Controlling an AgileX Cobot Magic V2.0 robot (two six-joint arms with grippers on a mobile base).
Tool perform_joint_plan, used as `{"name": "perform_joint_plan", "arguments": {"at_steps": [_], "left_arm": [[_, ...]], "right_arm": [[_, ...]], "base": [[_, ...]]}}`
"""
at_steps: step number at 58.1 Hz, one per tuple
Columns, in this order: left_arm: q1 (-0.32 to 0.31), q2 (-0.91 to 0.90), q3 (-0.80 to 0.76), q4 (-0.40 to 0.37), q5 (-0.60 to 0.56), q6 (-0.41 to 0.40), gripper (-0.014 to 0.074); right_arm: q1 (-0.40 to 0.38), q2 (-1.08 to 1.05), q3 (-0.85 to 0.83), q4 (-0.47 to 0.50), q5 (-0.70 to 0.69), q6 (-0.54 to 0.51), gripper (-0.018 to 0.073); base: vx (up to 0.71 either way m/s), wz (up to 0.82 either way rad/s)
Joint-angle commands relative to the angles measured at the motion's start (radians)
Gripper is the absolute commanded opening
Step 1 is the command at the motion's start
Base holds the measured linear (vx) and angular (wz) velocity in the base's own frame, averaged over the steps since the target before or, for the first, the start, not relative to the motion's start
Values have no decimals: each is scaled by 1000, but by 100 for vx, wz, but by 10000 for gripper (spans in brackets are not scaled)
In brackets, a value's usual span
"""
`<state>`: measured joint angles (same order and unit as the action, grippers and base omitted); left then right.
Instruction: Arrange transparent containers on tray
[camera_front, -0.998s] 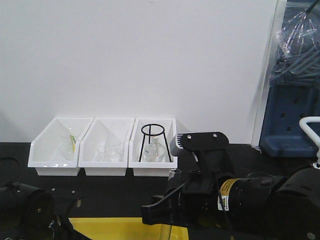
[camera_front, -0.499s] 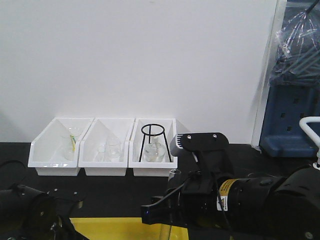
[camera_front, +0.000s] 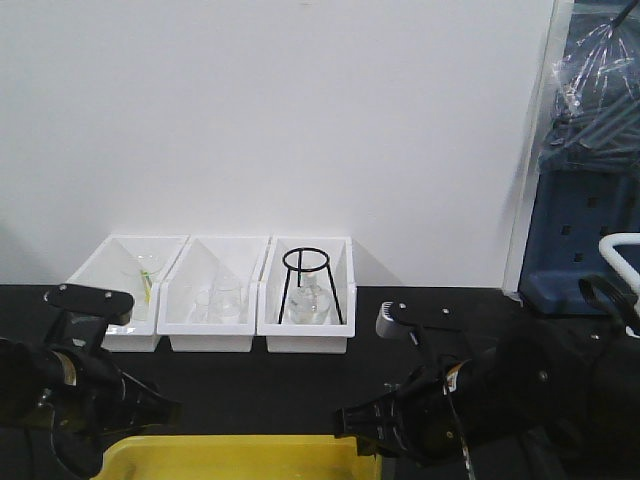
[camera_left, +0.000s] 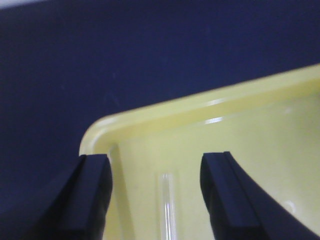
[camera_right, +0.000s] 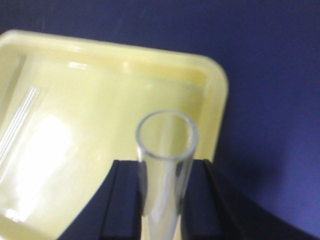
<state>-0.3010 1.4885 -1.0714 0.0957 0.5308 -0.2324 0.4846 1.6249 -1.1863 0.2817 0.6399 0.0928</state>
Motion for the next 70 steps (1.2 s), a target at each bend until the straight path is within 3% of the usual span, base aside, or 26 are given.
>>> {"name": "perform_joint_plan", "arguments": {"at_steps": [1, 6, 19, 46, 58, 70], "left_arm": [[1, -61, -28, 7, -72, -12, 517], [1, -68, -28, 7, -56, -12, 517], [1, -70, -28, 7, -23, -12, 517], [1, -70, -28, 7, -28, -11, 517], [1, -70, -28, 7, -29, -11, 517], [1, -70, -28, 7, -31, -11, 517]], "right_arm": [[-12, 7, -90, 146, 19, -146, -11], [-12, 51, -136, 200, 41, -175, -11], [-12, 187, -217, 205, 127, -178, -11], [-12, 324, -254, 220, 100, -183, 3], [-11, 335, -254, 287, 50, -183, 94], [-11, 335, -254, 290, 25, -183, 269]], "base": [[0, 0], [0, 0], [0, 0], [0, 0], [0, 0], [0, 0]]}}
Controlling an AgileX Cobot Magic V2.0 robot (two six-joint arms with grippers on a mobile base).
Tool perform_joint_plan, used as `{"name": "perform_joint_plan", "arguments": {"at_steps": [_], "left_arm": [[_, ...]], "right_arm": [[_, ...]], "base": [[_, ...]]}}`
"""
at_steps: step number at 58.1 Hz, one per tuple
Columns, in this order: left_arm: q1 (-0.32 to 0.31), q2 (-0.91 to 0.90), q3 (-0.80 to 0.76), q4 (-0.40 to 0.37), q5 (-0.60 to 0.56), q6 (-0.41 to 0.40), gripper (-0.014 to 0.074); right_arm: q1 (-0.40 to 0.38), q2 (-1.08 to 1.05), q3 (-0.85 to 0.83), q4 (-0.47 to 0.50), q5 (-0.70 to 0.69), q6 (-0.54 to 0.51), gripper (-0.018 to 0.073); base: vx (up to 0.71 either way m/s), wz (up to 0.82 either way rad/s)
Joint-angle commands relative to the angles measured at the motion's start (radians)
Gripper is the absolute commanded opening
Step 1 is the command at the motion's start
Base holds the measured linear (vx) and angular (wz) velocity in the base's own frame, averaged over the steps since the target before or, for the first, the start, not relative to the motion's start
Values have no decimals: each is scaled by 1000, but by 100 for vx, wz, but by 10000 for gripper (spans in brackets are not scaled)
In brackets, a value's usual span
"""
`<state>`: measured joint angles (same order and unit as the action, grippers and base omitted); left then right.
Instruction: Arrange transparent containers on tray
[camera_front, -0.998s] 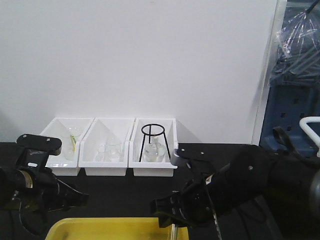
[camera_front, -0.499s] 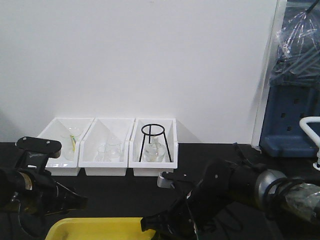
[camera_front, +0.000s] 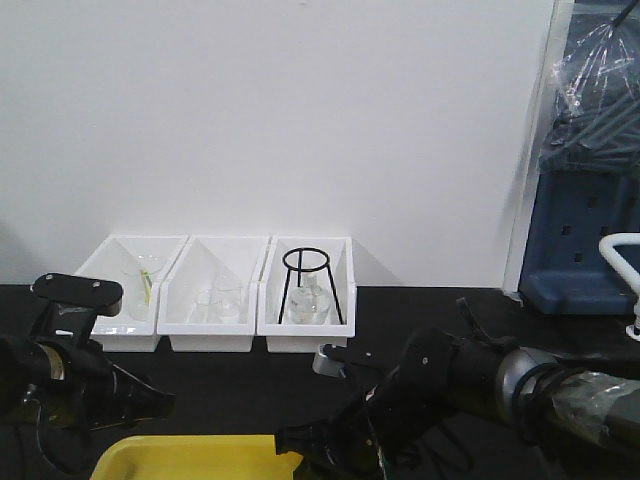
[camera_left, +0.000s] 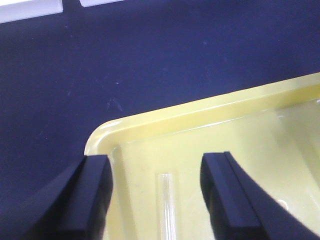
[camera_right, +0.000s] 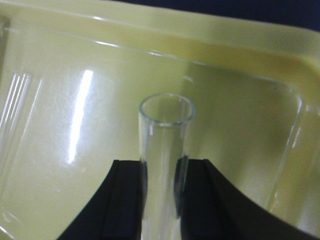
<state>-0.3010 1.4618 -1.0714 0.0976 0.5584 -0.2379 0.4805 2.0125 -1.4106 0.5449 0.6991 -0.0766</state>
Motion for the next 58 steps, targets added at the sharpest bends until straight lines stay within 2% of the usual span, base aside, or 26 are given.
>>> {"name": "perform_joint_plan", "arguments": {"at_steps": [1, 10, 29, 36, 47, 58], "left_arm": [[1, -43, -28, 5, -58, -5, 517], [1, -43, -28, 5, -62, -5, 517], [1, -43, -28, 5, -72, -5, 517], [1, -43, -28, 6, -68, -3, 517], [1, -57, -28, 29, -69, 7, 512], [1, -146, -28, 32, -156, 7, 495]], "right_arm": [[-7, -53, -30, 27, -34, -14, 280], [-7, -53, -30, 27, -34, -26, 367], [-7, -59, -30, 27, -3, -47, 479], [-7, -102, -30, 26, -53, -68, 480], [-7, -267, -30, 25, -153, -200, 439], [-7, -469, -30, 21, -233, -325, 398]], "base": [[0, 0], [0, 0], [0, 0], [0, 0], [0, 0], [0, 0]]}}
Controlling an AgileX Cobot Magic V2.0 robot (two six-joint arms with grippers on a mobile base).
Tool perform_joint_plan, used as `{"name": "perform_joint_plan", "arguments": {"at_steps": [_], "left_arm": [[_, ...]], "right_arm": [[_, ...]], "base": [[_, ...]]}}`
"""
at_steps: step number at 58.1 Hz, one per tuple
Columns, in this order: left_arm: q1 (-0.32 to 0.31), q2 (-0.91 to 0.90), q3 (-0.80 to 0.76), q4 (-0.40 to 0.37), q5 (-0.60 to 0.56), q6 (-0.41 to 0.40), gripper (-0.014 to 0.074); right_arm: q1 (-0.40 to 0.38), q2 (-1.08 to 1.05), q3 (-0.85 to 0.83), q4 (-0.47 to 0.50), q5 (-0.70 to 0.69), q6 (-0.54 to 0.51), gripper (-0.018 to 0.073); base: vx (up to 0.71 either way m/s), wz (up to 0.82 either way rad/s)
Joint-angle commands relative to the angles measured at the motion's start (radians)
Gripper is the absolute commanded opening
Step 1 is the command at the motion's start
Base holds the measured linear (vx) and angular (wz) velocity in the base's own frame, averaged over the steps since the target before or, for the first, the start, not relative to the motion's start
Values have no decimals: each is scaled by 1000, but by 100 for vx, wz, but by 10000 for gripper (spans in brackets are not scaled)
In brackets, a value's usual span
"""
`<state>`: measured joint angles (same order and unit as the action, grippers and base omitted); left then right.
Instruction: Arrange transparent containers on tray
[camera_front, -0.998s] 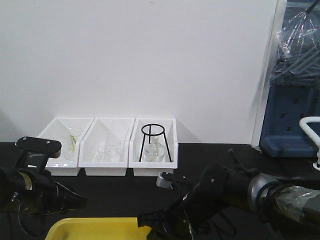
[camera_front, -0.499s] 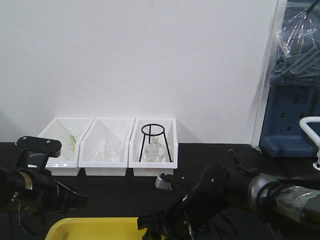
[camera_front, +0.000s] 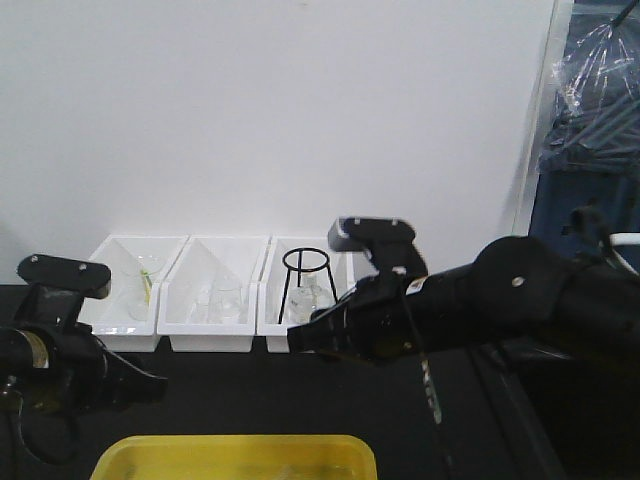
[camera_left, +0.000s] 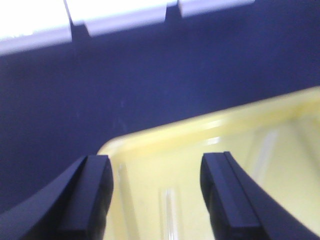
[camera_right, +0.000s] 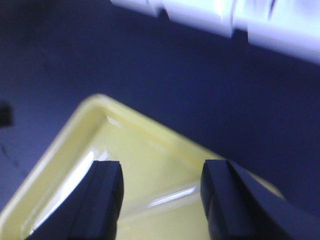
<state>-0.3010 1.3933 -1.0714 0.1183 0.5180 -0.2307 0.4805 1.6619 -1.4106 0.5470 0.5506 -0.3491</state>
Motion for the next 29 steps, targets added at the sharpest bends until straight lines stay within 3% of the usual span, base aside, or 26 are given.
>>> {"name": "perform_joint_plan", "arguments": {"at_steps": [1, 8, 17, 29], "left_arm": [[1, -92, -28, 11, -127, 0, 492], [1, -180, -27, 11, -154, 0, 468], [1, -298, -27, 12, -153, 41, 409], [1, -430, -23, 4, -109, 105, 232]], "right_arm": [[-7, -130, -27, 20, -97, -55, 396], [-7, -226, 21, 17, -181, -63, 363], [-7, -345, 159, 18, -299, -77, 242], [-7, -457, 287, 28, -418, -77, 113]], "base": [[0, 0], [0, 0], [0, 0], [0, 0]]}}
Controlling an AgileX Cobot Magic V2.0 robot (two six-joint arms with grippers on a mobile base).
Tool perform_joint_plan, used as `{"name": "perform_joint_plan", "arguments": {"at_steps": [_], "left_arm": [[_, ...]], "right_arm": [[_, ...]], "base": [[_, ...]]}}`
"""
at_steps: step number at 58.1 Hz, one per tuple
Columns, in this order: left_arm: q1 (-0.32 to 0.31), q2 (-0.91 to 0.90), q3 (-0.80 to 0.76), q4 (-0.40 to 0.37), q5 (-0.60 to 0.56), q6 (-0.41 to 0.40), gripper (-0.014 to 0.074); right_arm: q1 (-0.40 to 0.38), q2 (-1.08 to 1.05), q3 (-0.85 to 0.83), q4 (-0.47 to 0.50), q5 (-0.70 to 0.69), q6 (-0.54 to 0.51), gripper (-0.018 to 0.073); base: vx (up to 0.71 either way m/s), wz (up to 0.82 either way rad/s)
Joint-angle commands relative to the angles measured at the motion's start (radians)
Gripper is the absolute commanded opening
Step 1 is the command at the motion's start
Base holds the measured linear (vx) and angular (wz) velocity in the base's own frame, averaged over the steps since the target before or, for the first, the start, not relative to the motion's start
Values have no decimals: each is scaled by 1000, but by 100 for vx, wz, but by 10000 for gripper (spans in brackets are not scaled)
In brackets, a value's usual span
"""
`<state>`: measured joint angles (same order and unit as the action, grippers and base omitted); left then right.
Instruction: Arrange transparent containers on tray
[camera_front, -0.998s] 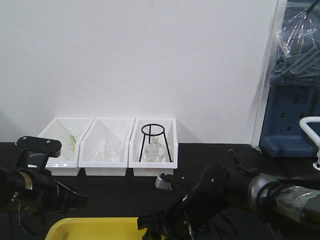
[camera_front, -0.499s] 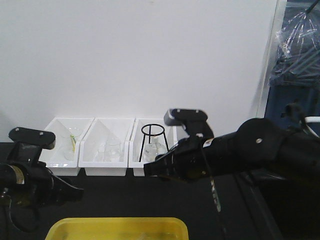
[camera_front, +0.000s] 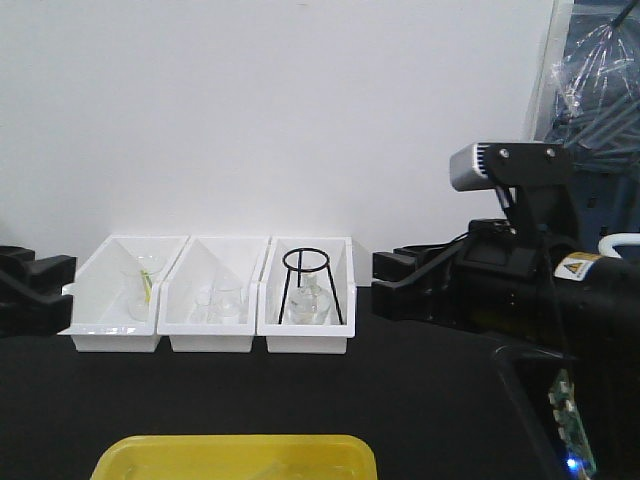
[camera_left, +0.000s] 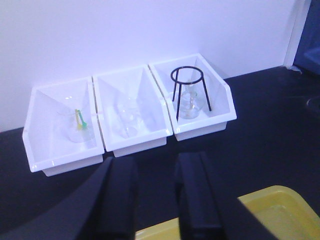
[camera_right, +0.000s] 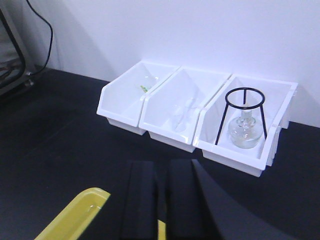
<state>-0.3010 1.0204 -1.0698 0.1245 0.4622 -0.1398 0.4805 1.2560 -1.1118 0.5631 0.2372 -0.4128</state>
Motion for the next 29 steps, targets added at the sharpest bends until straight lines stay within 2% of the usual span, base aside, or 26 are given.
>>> {"name": "perform_joint_plan", "arguments": {"at_steps": [1, 12, 18, 29], "left_arm": [[1, -65, -22, -3, -55, 14, 216], [1, -200, 100, -3, -163, 10, -10], [1, -272, 169, -3, -190, 9, -9], [1, -336, 210, -3, -169, 9, -8]], "right_arm": [[-7, -54, -12, 12, -101, -13, 108], [-7, -58, -12, 27, -92, -10, 71], [-7, -58, -12, 27, -92, -10, 71], [-7, -58, -12, 27, -92, -10, 71]], "base": [[0, 0], [0, 0], [0, 0], [0, 0]]}}
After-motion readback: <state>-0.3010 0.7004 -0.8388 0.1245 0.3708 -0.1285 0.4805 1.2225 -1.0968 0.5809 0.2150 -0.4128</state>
